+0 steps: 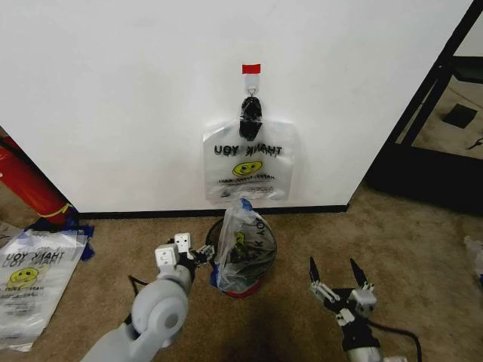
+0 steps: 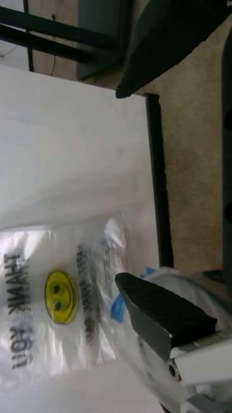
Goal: Pick up the garbage bag from the wall and place it over the trash bin.
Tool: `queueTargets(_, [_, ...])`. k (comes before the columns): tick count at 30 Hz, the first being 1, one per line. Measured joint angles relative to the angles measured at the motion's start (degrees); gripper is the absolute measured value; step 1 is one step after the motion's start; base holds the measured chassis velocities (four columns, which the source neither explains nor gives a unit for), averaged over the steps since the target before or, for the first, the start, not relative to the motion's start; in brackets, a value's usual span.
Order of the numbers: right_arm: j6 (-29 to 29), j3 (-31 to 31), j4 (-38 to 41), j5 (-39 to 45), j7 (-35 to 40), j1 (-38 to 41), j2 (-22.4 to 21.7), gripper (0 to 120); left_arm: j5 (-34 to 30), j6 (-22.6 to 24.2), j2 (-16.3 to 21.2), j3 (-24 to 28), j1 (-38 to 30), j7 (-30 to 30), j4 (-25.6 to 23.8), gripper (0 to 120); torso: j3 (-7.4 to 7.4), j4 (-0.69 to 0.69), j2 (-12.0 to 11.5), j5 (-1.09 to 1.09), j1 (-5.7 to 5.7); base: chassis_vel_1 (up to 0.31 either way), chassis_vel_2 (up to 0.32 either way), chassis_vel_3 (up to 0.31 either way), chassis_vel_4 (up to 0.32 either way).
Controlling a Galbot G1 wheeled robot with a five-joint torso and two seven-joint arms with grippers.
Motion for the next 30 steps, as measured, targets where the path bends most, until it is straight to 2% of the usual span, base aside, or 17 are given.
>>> queueTargets(1, [-2.7, -0.5, 1.0, 0.9, 0.9, 1.4, -1.4, 100, 6.6, -1.9, 0.9, -0.4, 1.9, 3.3, -1.0, 97, 0.0, -0.01, 0.0, 0.02, 0.0, 0.0, 0.0, 0.0, 0.0])
queueTargets(3, [-6.9, -0.7, 2.9, 2.8, 1.6, 2.5, -3.0, 100, 16.7, -7.6, 2.5, 0.2, 4.1, 9.4, -1.0, 100, 0.0, 0.07, 0.0, 0.02, 0.0, 0.0, 0.0, 0.0, 0.0])
queueTargets(4, [-9.7, -0.6, 4.5, 4.2, 2.1, 2.5, -3.5, 100, 21.0, -10.4, 3.7, 1.8, 4.3, 12.6, -0.7, 100, 0.0, 0.06, 0.0, 0.02, 0.0, 0.0, 0.0, 0.0, 0.0])
queueTargets(5, [-12.2, -0.4, 5.7, 5.6, 3.0, 2.5, -3.9, 100, 22.8, -12.0, 4.5, 3.2, 4.1, 14.5, -0.4, 100, 0.0, -0.02, 0.0, 0.02, 0.0, 0.0, 0.0, 0.0, 0.0])
queueTargets(6, [-12.2, -0.4, 5.7, 5.6, 3.0, 2.5, -3.9, 100, 22.8, -12.0, 4.5, 3.2, 4.1, 14.5, -0.4, 100, 0.0, -0.02, 0.0, 0.02, 0.0, 0.0, 0.0, 0.0, 0.0])
queueTargets(7, [-17.5, -0.4, 6.9, 9.2, 4.9, 3.8, -5.4, 100, 24.3, -13.7, 4.8, 4.7, 4.3, 16.3, -0.5, 100, 0.0, -0.11, 0.0, -0.04, 0.0, 0.0, 0.0, 0.0, 0.0])
queueTargets(9, [-23.0, -0.7, 7.1, 13.6, 6.2, 7.4, -8.0, 100, 25.9, -15.0, 4.2, 5.1, 5.2, 17.1, -0.6, 100, 0.0, -0.05, 0.0, 0.08, 0.0, 0.0, 0.0, 0.0, 0.0])
queueTargets(10, [-25.0, -1.2, 6.5, 15.5, 6.4, 9.9, -9.5, 100, 27.0, -15.7, 3.6, 5.2, 5.9, 17.3, -0.5, 100, 0.0, 0.0, 0.0, 0.02, 0.0, 0.0, 0.0, 0.0, 0.0])
queueTargets(14, [-28.3, -6.0, 1.1, 21.0, 7.7, 19.4, -13.0, 100, 28.7, -16.6, 1.8, 5.0, 7.7, 17.8, -0.5, 100, 0.01, 0.03, 0.0, 0.01, 0.0, 0.0, 0.0, 0.0, 0.0])
queueTargets(15, [-28.3, -6.0, 1.1, 21.0, 7.7, 19.4, -13.0, 100, 28.7, -16.6, 1.8, 5.0, 7.7, 17.8, -0.5, 100, 0.01, 0.03, 0.0, 0.01, 0.0, 0.0, 0.0, 0.0, 0.0])
queueTargets(17, [-29.5, -10.6, -3.3, 21.5, 8.2, 25.2, -13.4, 100, 28.8, -16.7, 1.5, 4.6, 7.8, 17.9, -0.4, 100, 0.01, -0.02, 0.0, 0.01, 0.0, 0.0, 0.0, 0.0, 0.0])
queueTargets(21, [-32.3, -17.5, -9.1, 20.2, 11.2, 32.8, -11.8, 100, 28.1, -16.4, 1.8, 3.8, 7.0, 17.8, -0.2, 100, 0.01, -0.01, 0.0, 0.01, 0.0, 0.0, 0.0, 0.0, 0.0])
queueTargets(30, [-42.0, -24.5, -14.1, 19.2, 18.7, 39.3, -8.6, 100, 27.2, -15.9, 1.4, 4.0, 6.7, 17.7, 0.5, 100, 0.01, -0.02, 0.0, 0.0, 0.01, 0.0, 0.0, 0.0, 0.0])
